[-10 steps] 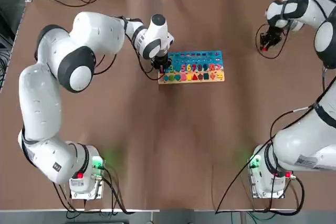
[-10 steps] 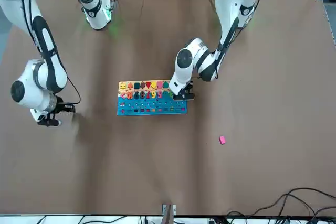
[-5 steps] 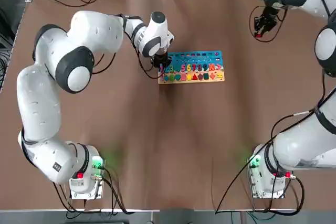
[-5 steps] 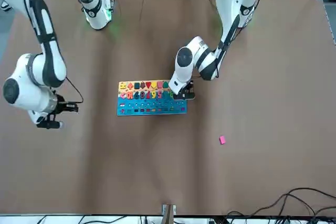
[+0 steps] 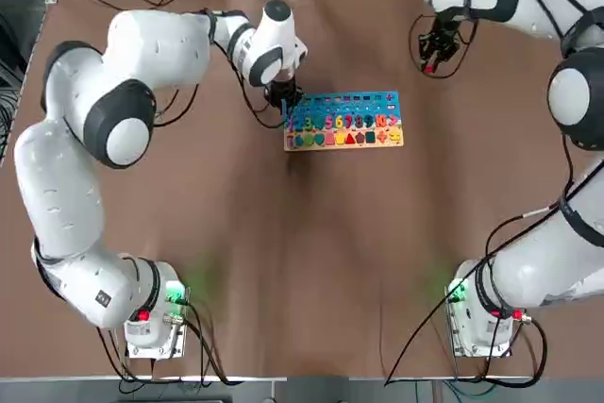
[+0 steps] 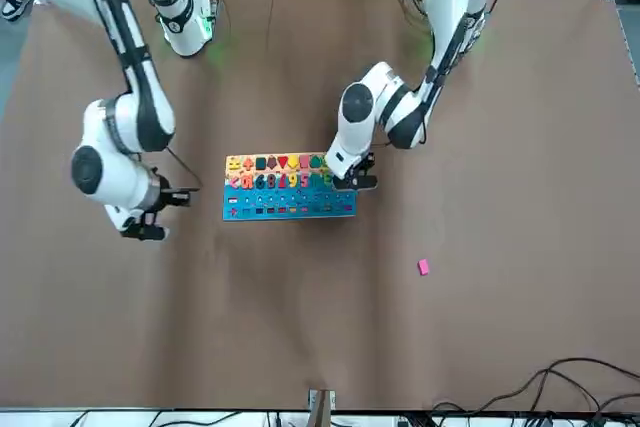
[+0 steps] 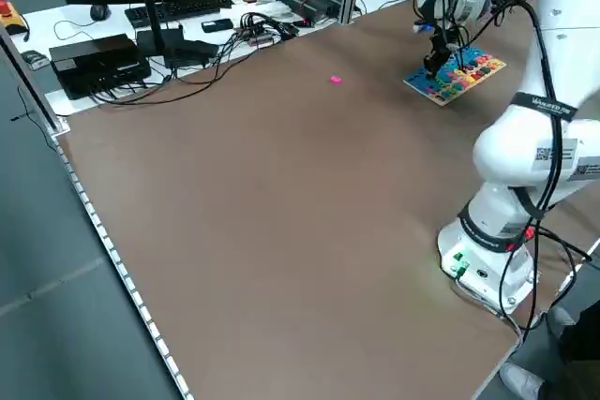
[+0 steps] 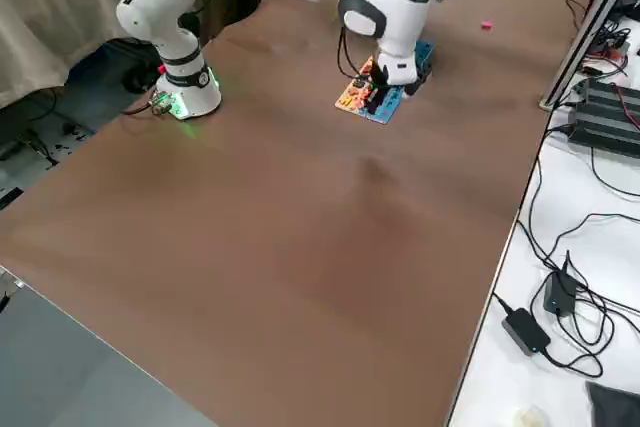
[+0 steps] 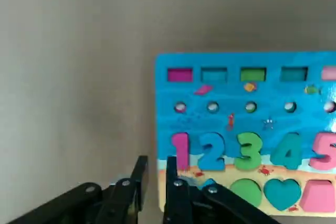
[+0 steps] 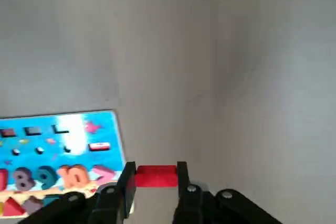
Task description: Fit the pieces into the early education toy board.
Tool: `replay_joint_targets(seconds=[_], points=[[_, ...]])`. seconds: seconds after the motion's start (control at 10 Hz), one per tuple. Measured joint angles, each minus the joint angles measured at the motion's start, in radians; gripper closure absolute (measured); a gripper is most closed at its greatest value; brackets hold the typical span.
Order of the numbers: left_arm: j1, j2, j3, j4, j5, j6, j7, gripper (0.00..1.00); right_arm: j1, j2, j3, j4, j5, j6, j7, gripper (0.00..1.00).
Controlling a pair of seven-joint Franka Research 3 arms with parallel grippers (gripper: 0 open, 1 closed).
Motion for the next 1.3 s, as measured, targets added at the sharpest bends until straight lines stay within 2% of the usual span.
replay_joint_targets(seconds=[0.3,0.6,0.8,0.9,1.1,1.3], points=[[0.090,-0.011,0.002,0.064,0.000,-0.026,0.055,0.78,0.047,0.012,0.004,-0.049,0.011,0.130,0.009,0.64],[0.171,0.023,0.004,0.224,0.000,-0.162,0.105,0.72,0.106,0.073,0.009,-0.097,0.060,0.267,0.010,0.64],[0.215,0.082,0.009,0.347,0.000,-0.254,0.134,0.69,0.127,0.100,0.009,-0.101,0.068,0.293,0.014,0.64],[0.231,0.108,0.023,0.399,0.000,-0.269,0.147,0.64,0.129,0.106,0.009,-0.104,0.078,0.304,0.014,0.64],[0.246,0.152,0.065,0.473,0.000,-0.274,0.190,0.59,0.130,0.113,0.009,-0.118,0.081,0.331,0.014,0.64],[0.255,0.193,0.084,0.515,0.000,-0.277,0.223,0.54,0.132,0.117,0.009,-0.136,0.082,0.358,0.014,0.64]])
